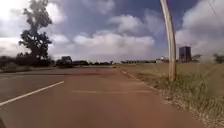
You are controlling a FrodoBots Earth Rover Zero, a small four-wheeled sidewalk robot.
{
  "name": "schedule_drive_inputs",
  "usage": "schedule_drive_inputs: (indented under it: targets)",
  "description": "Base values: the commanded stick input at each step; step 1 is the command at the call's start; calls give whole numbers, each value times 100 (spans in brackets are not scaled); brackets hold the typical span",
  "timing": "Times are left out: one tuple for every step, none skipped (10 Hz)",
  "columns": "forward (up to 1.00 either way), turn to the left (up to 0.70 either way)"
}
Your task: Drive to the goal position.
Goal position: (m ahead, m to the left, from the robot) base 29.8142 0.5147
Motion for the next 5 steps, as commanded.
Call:
schedule_drive_inputs:
  targets:
    - [100,0]
    - [100,0]
    - [100,0]
    - [100,0]
    - [100,0]
